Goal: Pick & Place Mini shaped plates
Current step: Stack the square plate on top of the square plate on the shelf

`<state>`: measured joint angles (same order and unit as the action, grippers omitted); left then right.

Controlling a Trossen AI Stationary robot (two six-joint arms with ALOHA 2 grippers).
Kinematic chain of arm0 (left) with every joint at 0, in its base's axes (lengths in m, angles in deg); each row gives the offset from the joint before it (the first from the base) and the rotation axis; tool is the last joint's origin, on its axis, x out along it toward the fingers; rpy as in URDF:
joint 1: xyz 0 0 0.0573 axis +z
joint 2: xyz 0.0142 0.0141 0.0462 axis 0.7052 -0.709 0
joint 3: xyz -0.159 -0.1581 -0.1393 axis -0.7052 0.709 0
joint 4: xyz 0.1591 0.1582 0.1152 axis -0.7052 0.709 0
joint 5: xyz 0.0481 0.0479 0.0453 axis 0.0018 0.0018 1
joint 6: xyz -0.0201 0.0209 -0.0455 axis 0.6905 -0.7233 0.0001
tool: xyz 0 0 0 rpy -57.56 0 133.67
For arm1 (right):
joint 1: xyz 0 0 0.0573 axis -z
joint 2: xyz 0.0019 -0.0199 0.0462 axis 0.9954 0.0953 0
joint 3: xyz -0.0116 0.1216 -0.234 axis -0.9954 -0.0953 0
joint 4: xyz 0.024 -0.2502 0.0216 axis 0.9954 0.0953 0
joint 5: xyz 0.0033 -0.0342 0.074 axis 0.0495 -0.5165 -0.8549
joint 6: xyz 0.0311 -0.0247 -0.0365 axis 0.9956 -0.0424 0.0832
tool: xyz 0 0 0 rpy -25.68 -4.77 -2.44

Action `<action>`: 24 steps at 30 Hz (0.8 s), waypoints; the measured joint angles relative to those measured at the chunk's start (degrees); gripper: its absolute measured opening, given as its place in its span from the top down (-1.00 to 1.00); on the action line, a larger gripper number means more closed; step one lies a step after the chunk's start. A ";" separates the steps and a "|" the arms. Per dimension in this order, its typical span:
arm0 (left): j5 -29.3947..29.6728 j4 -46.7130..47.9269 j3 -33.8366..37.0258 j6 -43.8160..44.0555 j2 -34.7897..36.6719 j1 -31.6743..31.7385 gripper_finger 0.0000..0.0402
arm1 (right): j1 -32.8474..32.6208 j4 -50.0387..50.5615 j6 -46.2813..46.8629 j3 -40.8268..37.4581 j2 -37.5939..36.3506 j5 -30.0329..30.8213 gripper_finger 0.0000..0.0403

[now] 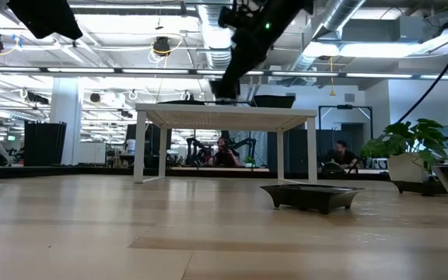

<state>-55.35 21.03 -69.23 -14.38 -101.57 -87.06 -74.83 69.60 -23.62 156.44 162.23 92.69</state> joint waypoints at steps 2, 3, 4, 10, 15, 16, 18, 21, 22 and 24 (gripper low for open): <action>0.00 -0.01 0.01 0.00 0.00 -0.02 0.67 | -0.35 0.46 -1.38 -0.15 0.86 0.03 1.00; 0.00 0.00 0.01 0.01 0.00 0.00 0.67 | -0.44 -0.14 -2.18 -0.15 0.90 0.06 1.00; 0.00 0.01 0.03 0.00 0.00 0.00 0.67 | -0.54 -0.06 -2.89 -0.11 0.81 0.12 1.00; 0.00 -0.28 1.18 0.00 0.00 0.00 0.67 | -0.40 0.32 -4.99 -0.04 0.84 0.15 1.00; -0.02 -0.47 2.67 0.18 0.00 -0.01 0.67 | 0.34 0.58 -9.00 -0.04 0.82 0.43 0.98; -0.03 -0.51 2.74 0.34 0.00 0.00 0.67 | 0.51 0.61 -9.00 -0.04 0.82 0.42 0.97; -0.02 -0.80 2.74 0.42 0.00 0.00 0.67 | 0.60 1.32 -9.00 -0.04 0.82 0.44 0.94; -0.02 -0.98 2.74 0.42 0.00 -0.01 0.67 | 1.11 2.39 -8.73 -0.04 0.82 0.31 0.91; -0.02 -1.08 2.74 0.39 0.00 0.00 0.67 | 1.23 2.88 -8.73 -0.04 0.82 0.31 0.90; -0.02 -1.30 2.74 0.37 0.00 -0.02 0.67 | 1.35 3.71 -8.72 -0.04 0.82 0.37 0.89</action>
<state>-55.37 19.73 -66.48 -14.01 -101.57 -87.08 -73.48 73.31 -32.34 156.40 163.05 93.06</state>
